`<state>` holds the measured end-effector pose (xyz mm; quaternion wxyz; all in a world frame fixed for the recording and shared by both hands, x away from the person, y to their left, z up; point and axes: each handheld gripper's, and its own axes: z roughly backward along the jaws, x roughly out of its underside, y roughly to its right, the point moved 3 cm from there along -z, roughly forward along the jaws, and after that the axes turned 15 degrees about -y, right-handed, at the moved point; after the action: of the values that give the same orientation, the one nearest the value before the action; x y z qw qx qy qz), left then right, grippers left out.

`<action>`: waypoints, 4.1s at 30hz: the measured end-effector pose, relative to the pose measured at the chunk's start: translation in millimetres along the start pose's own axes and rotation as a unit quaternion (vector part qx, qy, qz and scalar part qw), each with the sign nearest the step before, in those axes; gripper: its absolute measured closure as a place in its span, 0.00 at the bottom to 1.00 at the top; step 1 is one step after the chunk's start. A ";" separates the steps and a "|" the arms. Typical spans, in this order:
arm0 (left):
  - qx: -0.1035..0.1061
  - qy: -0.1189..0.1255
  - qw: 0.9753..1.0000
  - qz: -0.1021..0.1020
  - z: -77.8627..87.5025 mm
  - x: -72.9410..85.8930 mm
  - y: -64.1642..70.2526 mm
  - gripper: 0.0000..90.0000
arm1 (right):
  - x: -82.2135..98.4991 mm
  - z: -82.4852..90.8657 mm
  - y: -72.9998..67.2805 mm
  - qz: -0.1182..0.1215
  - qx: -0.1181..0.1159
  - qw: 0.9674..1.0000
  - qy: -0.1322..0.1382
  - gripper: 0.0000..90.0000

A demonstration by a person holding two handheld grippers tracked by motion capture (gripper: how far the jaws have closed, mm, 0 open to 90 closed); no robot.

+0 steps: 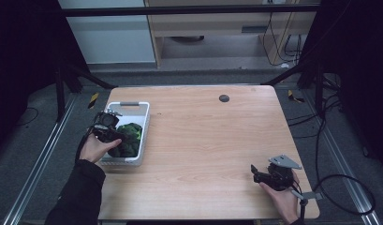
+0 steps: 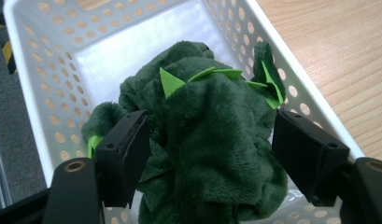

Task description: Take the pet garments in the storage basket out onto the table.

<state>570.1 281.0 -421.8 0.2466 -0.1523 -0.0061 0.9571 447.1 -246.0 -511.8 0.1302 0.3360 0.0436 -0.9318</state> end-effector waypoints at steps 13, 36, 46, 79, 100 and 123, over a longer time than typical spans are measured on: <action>0.000 -0.032 0.999 -0.013 -12.9 0.4 -1.6 0.39 | 0.6 -2.6 -0.3 0.005 0.000 1.000 -0.008 0.16; 0.025 -0.080 0.996 -0.013 -23.0 -2.5 -4.7 0.75 | 1.4 -5.1 -1.6 0.007 -0.005 1.000 -0.021 0.15; 0.021 -0.063 0.998 -0.017 -11.8 0.1 -4.4 0.83 | 1.4 -4.9 -1.4 0.006 -0.007 1.000 -0.022 0.15; -0.003 0.009 1.000 -0.026 67.5 1.8 -7.2 0.86 | 1.2 -4.8 -1.4 0.008 -0.006 1.000 -0.021 0.15; -0.008 0.018 0.998 -0.063 107.8 -5.8 5.7 0.86 | 0.9 -4.2 -1.1 0.007 -0.006 1.000 -0.019 0.15; 0.014 0.021 0.987 -0.158 134.5 -20.7 64.6 0.86 | 0.8 -3.3 -0.7 0.006 -0.009 1.000 -0.019 0.15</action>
<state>517.3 223.1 -293.2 0.3972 -0.1658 -0.0114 0.9025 448.3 -244.9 -514.9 0.1394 0.3176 0.0474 -0.9367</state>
